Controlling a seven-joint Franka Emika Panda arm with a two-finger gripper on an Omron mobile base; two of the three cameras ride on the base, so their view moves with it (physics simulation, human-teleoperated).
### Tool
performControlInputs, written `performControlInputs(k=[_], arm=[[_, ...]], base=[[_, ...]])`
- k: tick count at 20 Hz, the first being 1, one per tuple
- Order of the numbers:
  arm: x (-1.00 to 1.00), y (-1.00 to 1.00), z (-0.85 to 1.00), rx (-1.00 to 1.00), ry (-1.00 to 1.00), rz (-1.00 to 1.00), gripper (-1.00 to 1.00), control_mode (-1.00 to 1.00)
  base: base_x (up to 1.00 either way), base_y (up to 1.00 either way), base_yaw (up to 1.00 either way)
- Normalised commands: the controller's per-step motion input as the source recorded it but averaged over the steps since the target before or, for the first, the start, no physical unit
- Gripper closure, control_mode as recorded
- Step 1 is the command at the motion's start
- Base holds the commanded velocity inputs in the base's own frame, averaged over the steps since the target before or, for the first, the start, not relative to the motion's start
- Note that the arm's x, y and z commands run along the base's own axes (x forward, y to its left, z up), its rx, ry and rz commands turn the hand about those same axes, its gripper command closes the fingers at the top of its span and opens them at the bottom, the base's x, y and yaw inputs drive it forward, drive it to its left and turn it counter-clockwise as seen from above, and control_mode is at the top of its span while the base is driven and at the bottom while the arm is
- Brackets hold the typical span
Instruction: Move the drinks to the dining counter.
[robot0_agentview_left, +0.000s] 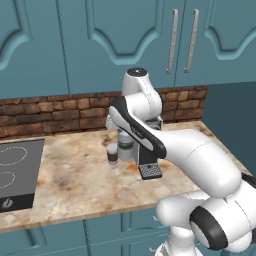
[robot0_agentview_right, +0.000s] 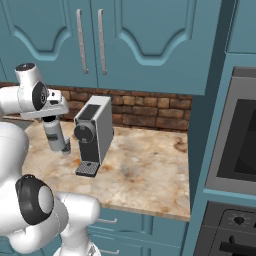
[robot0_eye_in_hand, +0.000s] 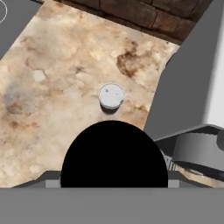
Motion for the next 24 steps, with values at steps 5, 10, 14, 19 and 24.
performControlInputs(k=[5, 10, 14, 19, 24], arm=[[-0.27, 0.0, 0.23, 0.0, 0.0, 0.08, 1.0, -1.0], [-0.32, 0.0, 0.33, 0.0, 0.0, 0.0, 1.0, -1.0], [-0.32, -0.01, 0.37, 0.0, 0.0, 0.0, 1.0, -1.0], [-0.3, -0.07, 0.32, 0.0, 0.0, 0.0, 1.0, -1.0], [-0.37, -0.14, 0.27, 0.0, 0.0, -0.02, 1.0, -1.0]], base=[[0.0, 0.0, 0.0], [0.0, 0.0, 0.0], [0.0, 0.0, 0.0], [0.0, 0.0, 0.0], [0.0, 0.0, 0.0]])
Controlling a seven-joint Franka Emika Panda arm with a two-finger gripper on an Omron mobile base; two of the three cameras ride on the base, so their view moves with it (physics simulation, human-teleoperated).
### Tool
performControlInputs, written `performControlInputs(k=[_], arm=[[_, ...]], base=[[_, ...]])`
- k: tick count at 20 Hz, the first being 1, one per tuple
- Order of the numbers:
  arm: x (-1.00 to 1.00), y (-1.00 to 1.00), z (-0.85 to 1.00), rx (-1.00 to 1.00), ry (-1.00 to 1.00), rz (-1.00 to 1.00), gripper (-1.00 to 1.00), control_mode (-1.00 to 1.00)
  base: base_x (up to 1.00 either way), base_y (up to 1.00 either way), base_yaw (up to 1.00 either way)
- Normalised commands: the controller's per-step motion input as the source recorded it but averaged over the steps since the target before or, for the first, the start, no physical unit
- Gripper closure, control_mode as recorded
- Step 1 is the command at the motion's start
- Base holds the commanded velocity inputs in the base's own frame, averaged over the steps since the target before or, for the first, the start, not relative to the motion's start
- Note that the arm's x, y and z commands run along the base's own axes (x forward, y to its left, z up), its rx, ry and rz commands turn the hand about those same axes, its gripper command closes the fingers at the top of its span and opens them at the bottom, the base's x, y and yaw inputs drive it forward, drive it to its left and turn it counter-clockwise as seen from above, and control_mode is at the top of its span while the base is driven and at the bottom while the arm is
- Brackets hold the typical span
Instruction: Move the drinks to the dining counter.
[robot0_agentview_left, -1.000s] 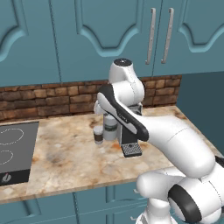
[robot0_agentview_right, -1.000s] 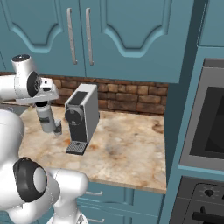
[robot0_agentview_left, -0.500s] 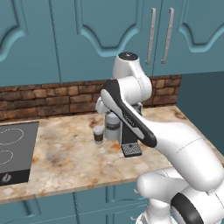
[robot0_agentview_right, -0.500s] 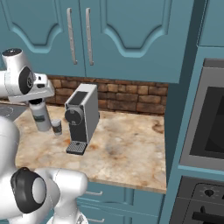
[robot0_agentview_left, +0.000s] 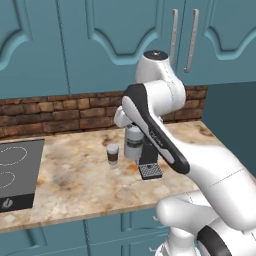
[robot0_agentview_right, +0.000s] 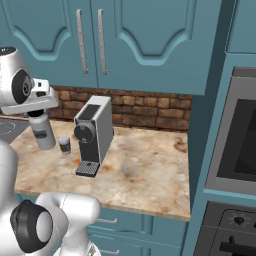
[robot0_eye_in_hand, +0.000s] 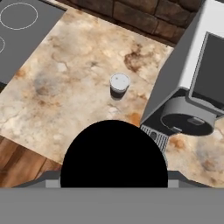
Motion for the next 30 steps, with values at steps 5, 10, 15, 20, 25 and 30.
performControlInputs(k=[5, 10, 15, 20, 25, 30], arm=[[-0.39, -0.21, 0.23, 0.0, -0.01, -0.03, 1.0, -1.0], [-0.34, -0.25, 0.17, 0.0, -0.03, -0.04, 1.0, -1.0], [-0.3, -0.3, 0.16, 0.0, -0.04, -0.04, 1.0, -1.0], [-0.2, -0.31, 0.1, 0.0, -0.01, -0.06, 1.0, -1.0], [-0.16, -0.31, 0.07, 0.0, -0.01, -0.09, 1.0, -1.0], [-0.18, -0.32, 0.06, 0.0, -0.01, -0.1, 1.0, -1.0]], base=[[0.0, 0.0, 0.0], [0.0, 0.0, 0.0], [0.0, 0.0, 0.0], [0.0, 0.0, 0.0], [0.0, 0.0, 0.0], [0.0, 0.0, 0.0]])
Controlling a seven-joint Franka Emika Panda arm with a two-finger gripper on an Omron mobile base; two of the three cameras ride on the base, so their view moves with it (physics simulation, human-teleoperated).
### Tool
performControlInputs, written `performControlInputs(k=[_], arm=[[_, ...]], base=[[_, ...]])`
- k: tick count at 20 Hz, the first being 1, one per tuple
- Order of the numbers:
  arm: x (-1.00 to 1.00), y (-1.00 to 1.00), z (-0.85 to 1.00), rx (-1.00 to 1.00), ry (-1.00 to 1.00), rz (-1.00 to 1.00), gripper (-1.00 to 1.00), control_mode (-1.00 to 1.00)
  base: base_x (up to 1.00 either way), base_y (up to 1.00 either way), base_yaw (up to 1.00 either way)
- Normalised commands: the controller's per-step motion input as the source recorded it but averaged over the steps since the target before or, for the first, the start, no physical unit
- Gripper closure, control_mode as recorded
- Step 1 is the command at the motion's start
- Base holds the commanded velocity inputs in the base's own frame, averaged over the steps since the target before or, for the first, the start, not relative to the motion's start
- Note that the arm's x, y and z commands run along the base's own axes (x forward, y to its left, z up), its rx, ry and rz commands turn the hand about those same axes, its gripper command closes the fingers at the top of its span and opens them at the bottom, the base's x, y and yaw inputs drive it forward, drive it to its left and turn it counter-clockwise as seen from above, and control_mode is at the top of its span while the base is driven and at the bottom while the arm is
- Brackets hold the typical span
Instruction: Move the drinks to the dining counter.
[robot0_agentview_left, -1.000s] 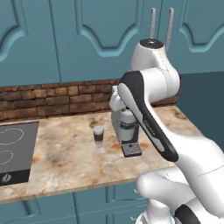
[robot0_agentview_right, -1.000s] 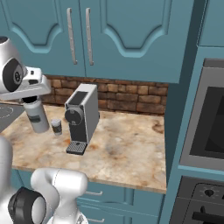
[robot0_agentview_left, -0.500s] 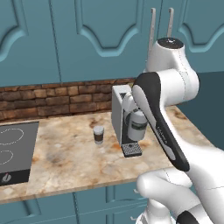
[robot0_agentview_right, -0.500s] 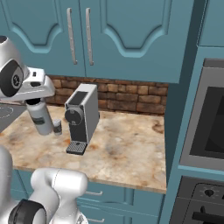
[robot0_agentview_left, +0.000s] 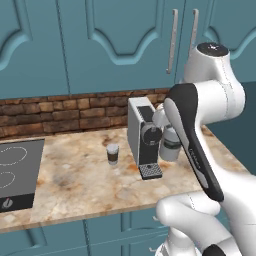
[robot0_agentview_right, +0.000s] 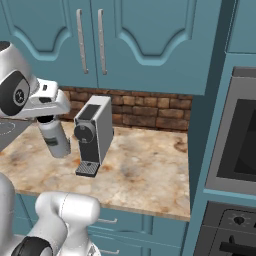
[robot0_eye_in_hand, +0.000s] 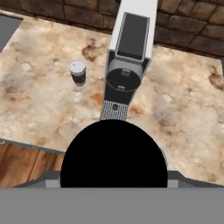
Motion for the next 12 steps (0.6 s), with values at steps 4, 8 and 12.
performControlInputs(k=[4, 8, 12], arm=[[-0.18, -0.35, 0.07, 0.0, 0.0, -0.1, 1.0, -1.0], [-0.21, -0.39, 0.04, 0.0, 0.0, -0.11, 1.0, -1.0], [-0.17, -0.38, 0.0, 0.0, -0.02, -0.1, 1.0, -1.0]], base=[[0.0, 0.0, 0.0], [0.0, 0.0, 0.0], [0.0, 0.0, 0.0]])
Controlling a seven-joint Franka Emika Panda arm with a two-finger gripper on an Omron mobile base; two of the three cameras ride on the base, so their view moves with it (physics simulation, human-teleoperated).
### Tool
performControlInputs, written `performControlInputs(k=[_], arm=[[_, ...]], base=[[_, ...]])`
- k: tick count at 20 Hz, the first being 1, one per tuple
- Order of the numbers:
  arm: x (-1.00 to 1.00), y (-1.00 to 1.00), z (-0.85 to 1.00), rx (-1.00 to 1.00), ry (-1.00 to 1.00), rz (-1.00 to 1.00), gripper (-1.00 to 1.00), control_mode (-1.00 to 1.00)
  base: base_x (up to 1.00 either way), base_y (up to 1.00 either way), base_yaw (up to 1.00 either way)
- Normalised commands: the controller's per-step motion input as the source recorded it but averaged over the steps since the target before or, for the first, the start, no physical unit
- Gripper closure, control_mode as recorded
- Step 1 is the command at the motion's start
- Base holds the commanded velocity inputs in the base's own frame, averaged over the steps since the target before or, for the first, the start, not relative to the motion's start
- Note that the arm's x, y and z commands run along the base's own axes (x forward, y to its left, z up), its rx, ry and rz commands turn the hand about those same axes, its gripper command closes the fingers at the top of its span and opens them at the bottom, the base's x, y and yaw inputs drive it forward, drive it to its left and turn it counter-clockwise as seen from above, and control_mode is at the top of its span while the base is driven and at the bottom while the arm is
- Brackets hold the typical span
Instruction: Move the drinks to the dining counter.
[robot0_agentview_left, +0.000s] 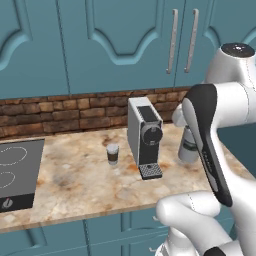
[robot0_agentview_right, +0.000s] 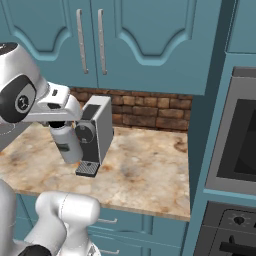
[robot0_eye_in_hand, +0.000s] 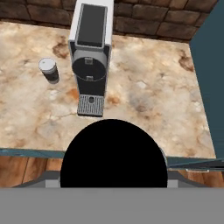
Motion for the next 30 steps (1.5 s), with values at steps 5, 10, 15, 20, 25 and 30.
performControlInputs(k=[5, 10, 15, 20, 25, 30], arm=[[-0.05, -0.34, 0.0, 0.0, -0.04, -0.04, 1.0, -1.0], [-0.02, -0.01, 0.0, 0.0, -0.02, 0.0, 1.0, -1.0], [0.0, 0.0, 0.0, 0.0, 0.0, 0.0, 1.0, -1.0], [0.0, 0.0, 0.0, 0.0, 0.0, 0.0, 1.0, -1.0], [-0.03, 0.0, 0.0, 0.0, 0.0, 0.0, 1.0, 1.0], [0.0, 0.0, 0.0, 0.0, 0.0, 0.0, 1.0, 1.0]], base=[[0.0, 0.0, 0.0], [0.0, 0.0, 0.0], [0.0, 0.0, 0.0], [0.0, 0.0, 0.0], [-0.07, 0.1, 0.0], [-0.37, 0.2, 0.2]])
